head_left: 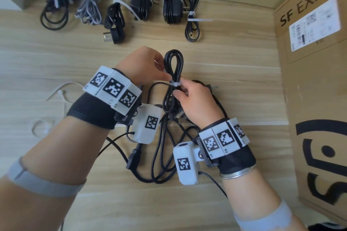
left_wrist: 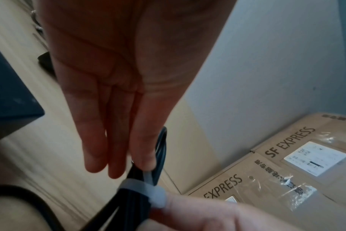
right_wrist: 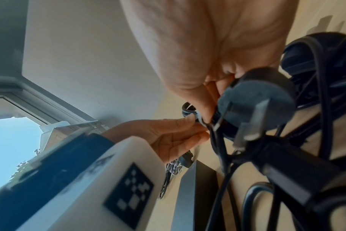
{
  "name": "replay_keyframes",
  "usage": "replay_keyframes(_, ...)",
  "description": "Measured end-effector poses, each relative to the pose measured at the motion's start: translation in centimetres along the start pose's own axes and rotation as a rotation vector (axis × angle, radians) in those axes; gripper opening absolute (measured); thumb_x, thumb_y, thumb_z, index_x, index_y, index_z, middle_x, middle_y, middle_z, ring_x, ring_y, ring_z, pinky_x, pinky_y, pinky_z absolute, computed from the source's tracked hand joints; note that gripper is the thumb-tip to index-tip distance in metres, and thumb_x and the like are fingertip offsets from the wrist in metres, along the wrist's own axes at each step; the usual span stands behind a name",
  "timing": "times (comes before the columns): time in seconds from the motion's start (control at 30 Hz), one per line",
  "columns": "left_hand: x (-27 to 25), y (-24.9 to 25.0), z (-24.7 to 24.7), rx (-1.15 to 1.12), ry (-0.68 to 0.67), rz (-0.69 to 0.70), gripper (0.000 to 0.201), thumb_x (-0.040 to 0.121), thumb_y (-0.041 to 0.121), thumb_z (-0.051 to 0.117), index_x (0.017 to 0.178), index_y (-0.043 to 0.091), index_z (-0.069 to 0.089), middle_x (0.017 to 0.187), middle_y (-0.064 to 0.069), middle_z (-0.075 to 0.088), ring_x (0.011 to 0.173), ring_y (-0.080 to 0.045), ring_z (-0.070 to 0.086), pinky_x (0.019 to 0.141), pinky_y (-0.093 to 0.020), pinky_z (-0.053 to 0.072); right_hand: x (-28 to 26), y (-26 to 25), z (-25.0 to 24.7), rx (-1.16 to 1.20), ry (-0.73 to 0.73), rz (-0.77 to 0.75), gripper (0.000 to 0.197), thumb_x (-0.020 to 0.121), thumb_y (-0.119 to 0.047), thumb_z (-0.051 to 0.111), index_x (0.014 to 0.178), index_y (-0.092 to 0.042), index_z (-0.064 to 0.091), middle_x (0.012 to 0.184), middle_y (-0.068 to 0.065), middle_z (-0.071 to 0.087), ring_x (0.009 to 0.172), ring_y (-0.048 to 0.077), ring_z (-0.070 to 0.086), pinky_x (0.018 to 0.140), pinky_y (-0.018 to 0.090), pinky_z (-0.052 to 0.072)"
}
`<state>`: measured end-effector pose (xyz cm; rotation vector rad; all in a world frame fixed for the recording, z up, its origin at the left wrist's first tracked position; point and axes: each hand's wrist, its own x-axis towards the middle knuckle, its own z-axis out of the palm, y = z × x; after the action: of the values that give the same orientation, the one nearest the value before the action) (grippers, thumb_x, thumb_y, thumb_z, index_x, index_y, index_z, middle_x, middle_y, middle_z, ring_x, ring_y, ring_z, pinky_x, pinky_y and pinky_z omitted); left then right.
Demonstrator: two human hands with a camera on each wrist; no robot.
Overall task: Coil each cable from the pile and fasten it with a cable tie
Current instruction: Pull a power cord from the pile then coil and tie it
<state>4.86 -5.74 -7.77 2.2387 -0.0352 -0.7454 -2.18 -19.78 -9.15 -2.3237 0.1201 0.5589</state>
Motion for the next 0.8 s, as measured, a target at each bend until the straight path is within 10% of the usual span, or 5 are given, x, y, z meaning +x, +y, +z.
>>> replay_keyframes(0.23,-0.4,-0.1,-0.3,0.07,0.015,-0.035,0.023,0.073,0.03,0.074,0.081,0.01,0.065,0.088,-0.009,0.068,0.077,-0.018,0.057,0.073,-0.03,0.045,-0.7,-0.2,0.0,0.028,-0.03,0.016,0.043,0.099,-0.025,0.043,0.14,-0.013,0.04,0.113,0.007,0.063,0.098,0.019,0.059,0.069,0.016,0.036)
replay_keyframes(0.4,-0.5,-0.2,-0.2,0.145,-0.004,-0.016,0.025,0.073,0.026,0.074,0.085,0.006,0.066,0.089,-0.012,0.069,0.08,-0.023,0.059,0.074,-0.034,0.047,-0.3,0.1,0.4,0.041,0.037,-0.06,0.029,0.099,-0.026,0.042,0.085,-0.005,0.056,0.066,0.009,0.053,0.067,0.024,0.051,0.053,0.019,0.031)
replay_keyframes(0.6,-0.6,-0.4,-0.9,0.097,-0.017,-0.017,0.018,0.076,0.031,0.072,0.075,0.014,0.064,0.074,0.0,0.065,0.063,-0.009,0.054,0.058,-0.021,0.041,0.5,0.1,0.3,0.06,-0.017,-0.023,0.033,0.097,-0.028,0.047,0.119,-0.007,0.058,0.109,0.009,0.066,0.101,0.022,0.059,0.088,0.035,0.046)
replay_keyframes(0.8,-0.4,-0.2,-1.2,0.109,-0.027,-0.05,0.024,0.074,0.025,0.073,0.062,0.018,0.053,0.061,0.004,0.053,0.053,-0.008,0.044,0.05,-0.021,0.033,0.6,-0.2,0.6,0.01,0.036,-0.075,0.029,0.098,-0.027,0.044,0.097,-0.003,0.061,0.083,0.015,0.065,0.079,0.026,0.059,0.068,0.031,0.04)
